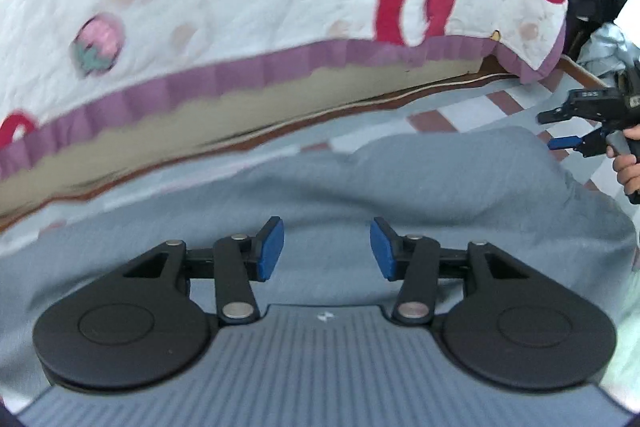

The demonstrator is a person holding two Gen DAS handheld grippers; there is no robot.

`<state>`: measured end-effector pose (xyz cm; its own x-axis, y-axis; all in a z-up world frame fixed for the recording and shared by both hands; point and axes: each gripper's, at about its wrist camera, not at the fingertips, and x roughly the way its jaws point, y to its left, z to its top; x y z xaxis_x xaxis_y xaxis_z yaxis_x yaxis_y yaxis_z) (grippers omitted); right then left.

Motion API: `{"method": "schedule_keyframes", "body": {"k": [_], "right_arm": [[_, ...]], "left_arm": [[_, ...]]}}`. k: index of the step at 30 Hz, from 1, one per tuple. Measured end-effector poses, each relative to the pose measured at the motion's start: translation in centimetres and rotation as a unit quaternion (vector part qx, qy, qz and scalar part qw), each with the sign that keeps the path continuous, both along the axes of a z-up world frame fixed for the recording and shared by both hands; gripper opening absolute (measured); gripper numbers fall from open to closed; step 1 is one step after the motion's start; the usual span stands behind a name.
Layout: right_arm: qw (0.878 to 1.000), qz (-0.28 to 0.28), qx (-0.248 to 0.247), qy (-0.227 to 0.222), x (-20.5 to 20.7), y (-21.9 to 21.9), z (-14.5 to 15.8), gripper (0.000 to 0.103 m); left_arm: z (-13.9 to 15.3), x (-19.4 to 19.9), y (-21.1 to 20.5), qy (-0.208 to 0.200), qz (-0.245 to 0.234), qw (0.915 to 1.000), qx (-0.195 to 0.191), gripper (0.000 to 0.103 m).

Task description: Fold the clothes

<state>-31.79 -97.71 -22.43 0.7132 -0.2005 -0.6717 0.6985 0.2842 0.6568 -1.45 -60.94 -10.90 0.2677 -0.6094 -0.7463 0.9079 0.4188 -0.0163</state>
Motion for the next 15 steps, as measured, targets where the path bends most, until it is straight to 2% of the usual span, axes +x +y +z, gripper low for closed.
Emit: {"method": "schedule_keyframes", "body": {"k": [3,6,8,9,11,12,15], "right_arm": [[0.996,0.028,-0.051,0.073,2.5,0.2,0.4,0.068],[0.992,0.034,-0.082,0.095,3.2,0.3,-0.1,0.068],[0.992,0.018,-0.091,0.091,2.9,0.5,-0.2,0.068],[0.991,-0.008,-0.101,0.087,2.3,1.0,0.0,0.069],[0.993,-0.051,-0.087,0.054,1.0,1.5,-0.4,0.069],[0.994,-0.069,-0.074,0.033,0.4,1.7,-0.7,0.069],[0.995,-0.087,-0.052,0.002,0.0,1.9,-1.0,0.069]], "left_arm": [[-1.1,-0.8,-3.2,-0.006,-0.006,1.0,0.005,0.047],[-2.6,-1.1,-6.0,0.005,-0.011,0.9999,0.007,0.047],[-3.8,-1.0,-7.7,0.012,-0.018,0.9997,0.011,0.047],[-4.5,-0.9,-8.5,0.012,-0.027,0.9994,0.019,0.047],[-6.1,-0.5,-10.4,-0.015,-0.041,0.9973,0.058,0.047],[-6.7,0.0,-11.0,-0.022,-0.051,0.9963,0.065,0.047],[-7.9,2.3,-12.7,-0.032,-0.063,0.9965,0.045,0.048]]}}
